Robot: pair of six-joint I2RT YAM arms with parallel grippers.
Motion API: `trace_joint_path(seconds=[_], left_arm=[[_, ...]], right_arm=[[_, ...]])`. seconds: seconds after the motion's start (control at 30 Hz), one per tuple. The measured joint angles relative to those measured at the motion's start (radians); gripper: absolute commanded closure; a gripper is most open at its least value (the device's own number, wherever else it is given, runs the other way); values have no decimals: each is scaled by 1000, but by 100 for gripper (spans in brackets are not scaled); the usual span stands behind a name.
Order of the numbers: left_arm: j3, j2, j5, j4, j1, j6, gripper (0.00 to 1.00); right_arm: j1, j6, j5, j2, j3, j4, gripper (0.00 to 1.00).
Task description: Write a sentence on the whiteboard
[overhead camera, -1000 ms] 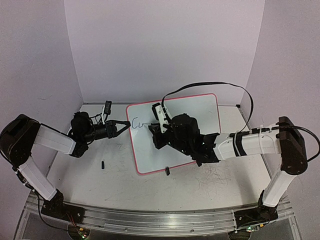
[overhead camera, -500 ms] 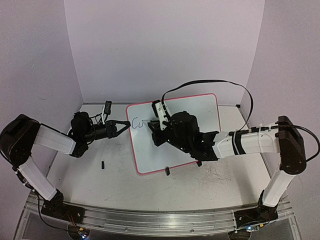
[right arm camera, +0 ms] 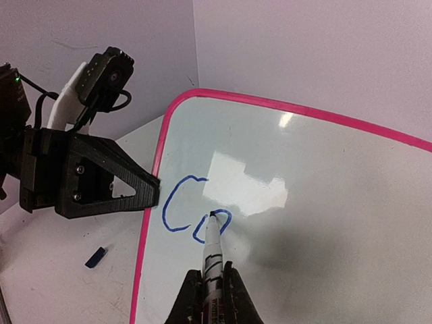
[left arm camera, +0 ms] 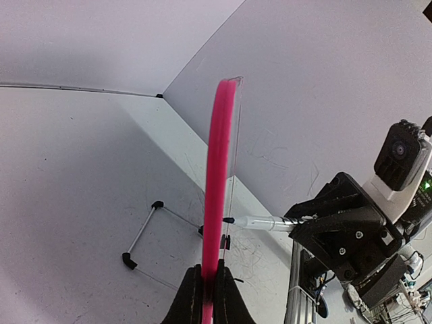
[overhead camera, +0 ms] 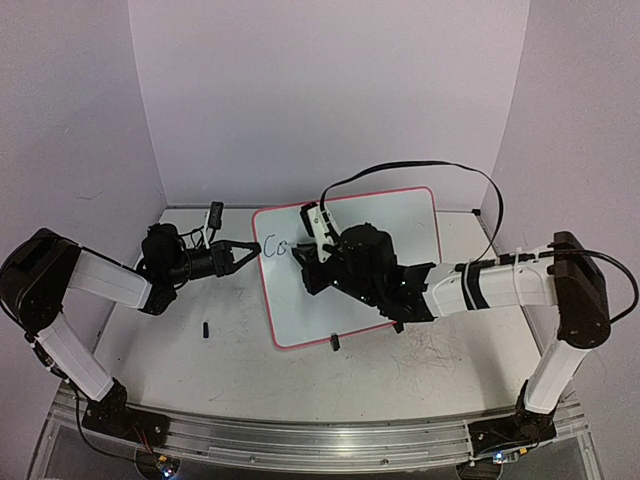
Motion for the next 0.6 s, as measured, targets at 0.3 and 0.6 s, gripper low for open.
trace_joint_path(seconds=[0.3, 0.6], left_arm=[[0, 0, 1, 1, 0, 0, 100], [0, 0, 6, 7, -2, 0, 100]], right_arm=[[0, 5, -35, 2, 0, -3, 100], [-36, 19, -68, -79, -78, 29, 100]])
